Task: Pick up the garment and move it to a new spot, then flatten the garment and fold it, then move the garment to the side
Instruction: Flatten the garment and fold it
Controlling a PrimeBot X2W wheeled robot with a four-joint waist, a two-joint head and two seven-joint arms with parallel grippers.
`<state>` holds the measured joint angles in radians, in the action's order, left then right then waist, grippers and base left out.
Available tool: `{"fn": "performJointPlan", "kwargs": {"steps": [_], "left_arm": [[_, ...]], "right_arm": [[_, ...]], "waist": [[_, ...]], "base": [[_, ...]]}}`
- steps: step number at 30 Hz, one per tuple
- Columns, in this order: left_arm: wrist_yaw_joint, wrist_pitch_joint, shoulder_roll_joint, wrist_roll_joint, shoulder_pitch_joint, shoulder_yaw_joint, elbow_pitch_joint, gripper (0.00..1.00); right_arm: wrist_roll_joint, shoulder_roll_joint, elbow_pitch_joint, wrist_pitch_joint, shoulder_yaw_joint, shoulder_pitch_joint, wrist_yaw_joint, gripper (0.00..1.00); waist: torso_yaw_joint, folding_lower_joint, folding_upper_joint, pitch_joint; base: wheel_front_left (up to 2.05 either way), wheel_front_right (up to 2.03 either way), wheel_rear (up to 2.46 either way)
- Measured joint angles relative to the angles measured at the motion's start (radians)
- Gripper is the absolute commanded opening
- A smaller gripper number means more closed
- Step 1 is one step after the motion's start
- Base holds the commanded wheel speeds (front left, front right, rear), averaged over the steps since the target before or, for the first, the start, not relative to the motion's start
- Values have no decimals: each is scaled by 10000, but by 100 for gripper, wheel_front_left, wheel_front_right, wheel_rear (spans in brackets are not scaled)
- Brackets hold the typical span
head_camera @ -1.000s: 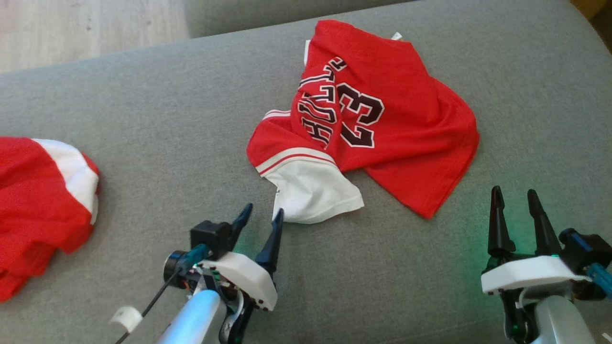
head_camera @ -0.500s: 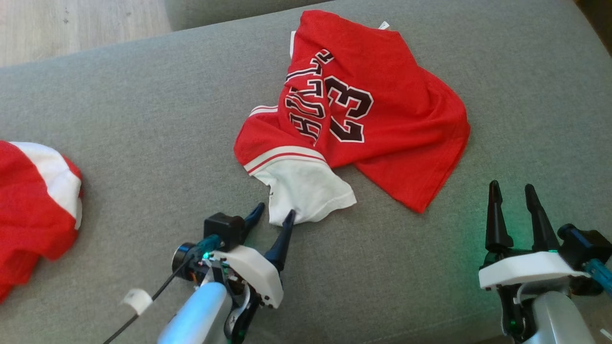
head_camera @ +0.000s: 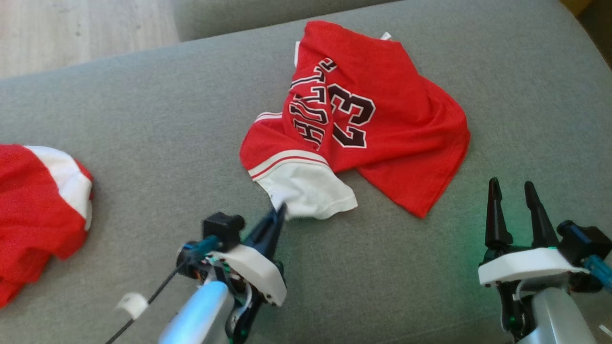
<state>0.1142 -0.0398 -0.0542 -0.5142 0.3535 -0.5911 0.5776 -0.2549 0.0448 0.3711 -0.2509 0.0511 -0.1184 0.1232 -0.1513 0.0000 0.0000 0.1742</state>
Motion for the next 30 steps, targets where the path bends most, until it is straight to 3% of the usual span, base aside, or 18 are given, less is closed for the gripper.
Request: {"fn": "performJointPlan", "kwargs": {"steps": [11, 21, 30], "left_arm": [[-433, -1868, -330, -213, -180, 1139, -1252, 0], [-533, -2092, -337, -100, -576, 1457, -1942, 0], [-522, -2094, -305, -36, -578, 1453, -1942, 0]], "right_arm": [[127, 4, 1275, 357, -61, 79, 0, 100], [-1802, 6, 1912, 1369, -1595, 43, 0, 100], [-3216, 36, 2560, 1363, -2314, -637, 0, 100]], "waist": [[478, -1, 0, -428], [759, 0, 0, -390], [1069, -1, 0, -315]], "base": [[0, 0, 0], [0, 0, 0], [0, 0, 0]]}}
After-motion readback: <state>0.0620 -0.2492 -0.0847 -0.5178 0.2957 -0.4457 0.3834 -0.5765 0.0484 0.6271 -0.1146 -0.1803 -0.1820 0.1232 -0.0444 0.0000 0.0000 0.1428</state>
